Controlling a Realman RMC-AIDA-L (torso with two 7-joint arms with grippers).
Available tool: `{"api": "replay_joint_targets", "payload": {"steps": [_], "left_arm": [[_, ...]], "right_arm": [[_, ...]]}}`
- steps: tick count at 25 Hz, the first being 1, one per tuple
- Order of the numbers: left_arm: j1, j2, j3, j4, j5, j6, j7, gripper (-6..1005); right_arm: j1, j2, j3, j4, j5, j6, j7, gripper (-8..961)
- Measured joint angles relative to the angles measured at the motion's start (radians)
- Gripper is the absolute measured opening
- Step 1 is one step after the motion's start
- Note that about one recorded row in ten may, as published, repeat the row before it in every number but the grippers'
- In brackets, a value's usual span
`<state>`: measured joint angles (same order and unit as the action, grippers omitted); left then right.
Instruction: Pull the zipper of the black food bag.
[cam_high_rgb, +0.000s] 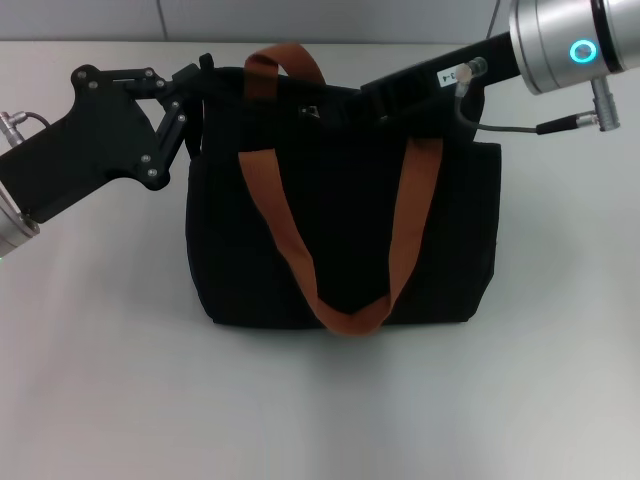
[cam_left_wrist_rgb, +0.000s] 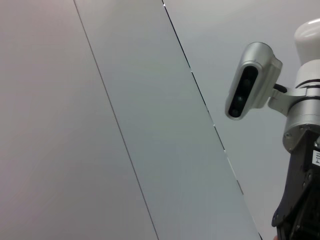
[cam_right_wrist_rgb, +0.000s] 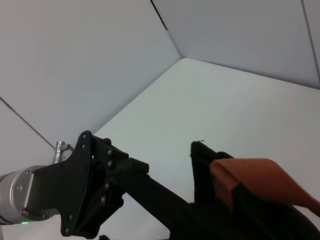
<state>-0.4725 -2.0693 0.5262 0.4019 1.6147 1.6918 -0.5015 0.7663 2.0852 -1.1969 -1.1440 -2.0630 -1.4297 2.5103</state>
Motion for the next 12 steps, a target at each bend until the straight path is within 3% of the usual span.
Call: {"api": "replay_joint_targets", "payload": {"steps": [12], "left_arm": [[0.000, 0.000, 0.000, 0.000, -0.003, -0.004, 0.000, 108]], "right_arm": [[-0.091, -0.002, 0.015, -0.105, -0.023, -0.035, 0.024, -1]]}}
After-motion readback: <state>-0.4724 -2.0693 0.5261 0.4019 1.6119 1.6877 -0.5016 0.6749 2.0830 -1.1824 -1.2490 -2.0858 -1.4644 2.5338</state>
